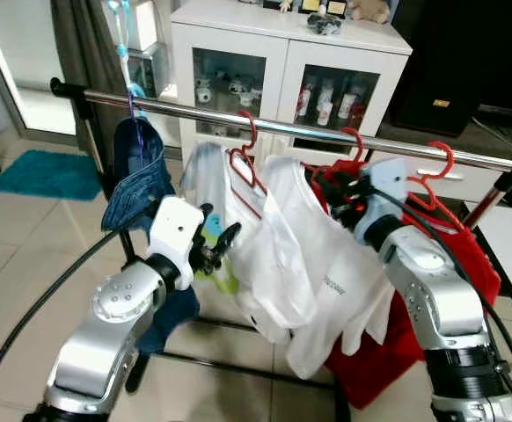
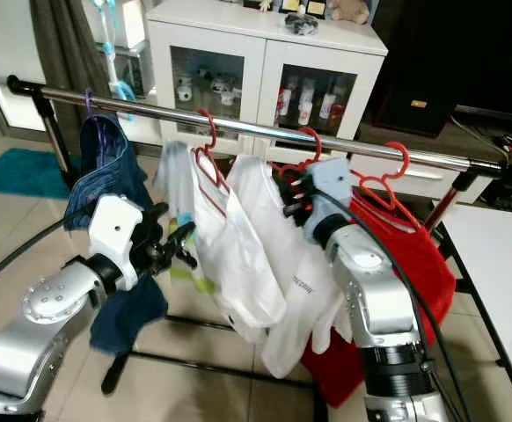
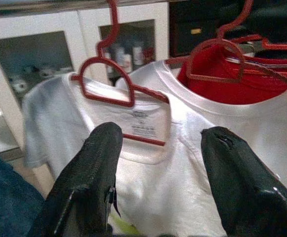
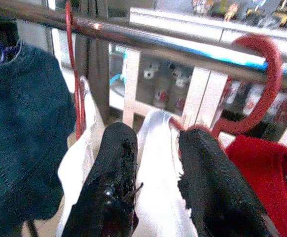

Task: Hang hanger

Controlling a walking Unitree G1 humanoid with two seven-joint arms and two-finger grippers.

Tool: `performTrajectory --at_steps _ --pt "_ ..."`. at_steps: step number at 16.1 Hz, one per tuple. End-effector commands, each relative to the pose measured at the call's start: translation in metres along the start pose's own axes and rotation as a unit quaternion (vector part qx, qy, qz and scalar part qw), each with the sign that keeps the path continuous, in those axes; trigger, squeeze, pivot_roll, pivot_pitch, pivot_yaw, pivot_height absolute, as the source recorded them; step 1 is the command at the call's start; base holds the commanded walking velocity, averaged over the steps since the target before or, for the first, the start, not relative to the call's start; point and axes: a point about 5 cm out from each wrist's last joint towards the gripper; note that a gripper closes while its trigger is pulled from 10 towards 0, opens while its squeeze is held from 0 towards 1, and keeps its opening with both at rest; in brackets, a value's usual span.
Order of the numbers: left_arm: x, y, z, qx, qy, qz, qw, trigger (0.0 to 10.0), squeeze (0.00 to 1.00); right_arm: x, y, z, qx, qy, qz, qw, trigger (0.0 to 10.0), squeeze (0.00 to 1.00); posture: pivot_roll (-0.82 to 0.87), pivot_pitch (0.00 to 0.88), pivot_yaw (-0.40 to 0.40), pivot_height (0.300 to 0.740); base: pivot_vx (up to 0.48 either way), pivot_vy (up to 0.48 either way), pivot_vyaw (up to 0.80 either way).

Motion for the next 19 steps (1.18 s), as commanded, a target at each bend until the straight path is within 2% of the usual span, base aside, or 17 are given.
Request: performTrajectory --at_steps 1,2,3,6,10,16,17,18,19 --pt "0.003 -0.001 0.0 -0.001 0.003 0.005 1.0 10.0 0.0 0.003 0.004 0.003 -0.016 0.001 -0.001 1.0 10.0 0.0 0.03 0.0 -0.098 0.74 0.0 0.0 0.0" --pt "0.004 -0.001 0.0 -0.006 0.005 -0.004 1.0 10.0 0.0 0.002 0.008 0.005 -0.031 -0.006 0.003 1.0 10.0 0.78 0.03 0.0 -0.098 0.74 0.0 0.0 0.0" --pt "0.005 -0.001 0.0 -0.021 0.007 -0.003 1.0 10.0 0.0 0.001 0.011 0.008 -0.04 -0.016 0.001 0.999 10.0 1.0 0.04 0.0 -0.091 0.74 0.0 0.0 0.0" --pt "0.007 0.007 -0.002 -0.08 0.009 -0.001 0.997 10.0 0.0 -0.005 0.027 0.017 -0.077 -0.052 -0.031 0.995 10.0 1.0 0.03 0.0 -0.078 0.74 0.0 0.0 0.0" --pt "0.006 0.016 -0.013 -0.164 -0.023 -0.002 0.986 10.0 0.0 -0.003 0.051 0.026 -0.124 -0.081 -0.047 0.988 10.0 1.0 0.04 0.0 -0.082 0.74 0.0 0.0 0.0" --pt "0.004 0.018 -0.021 -0.197 -0.035 -0.008 0.98 10.0 0.0 -0.008 0.064 0.021 -0.1 -0.118 -0.059 0.986 10.0 1.0 0.03 0.0 -0.086 0.74 0.0 0.0 0.0" --pt "0.004 0.018 -0.021 -0.2 -0.035 -0.009 0.979 10.0 0.0 -0.009 0.065 0.022 -0.096 -0.121 -0.058 0.986 10.0 0.95 0.03 0.0 -0.086 0.74 0.0 0.0 0.0" --pt "0.004 0.019 -0.021 -0.205 -0.036 -0.011 0.978 10.0 0.0 -0.01 0.067 0.024 -0.086 -0.128 -0.057 0.986 10.0 0.0 0.03 0.0 -0.086 0.74 0.0 0.0 0.0" --pt "0.004 0.019 -0.021 -0.207 -0.037 -0.011 0.978 10.0 0.0 -0.011 0.068 0.025 -0.08 -0.134 -0.057 0.986 10.0 0.0 0.03 0.0 -0.07 0.74 0.0 0.0 0.0"
Point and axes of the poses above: a point about 5 cm out from each wrist's last joint towards the gripper, its own z axis pointing out of the wrist towards the gripper, its own x axis along the axis of the wrist's last joint, y = z × x, and after that the axes turned 3 degrees about -z, right-handed
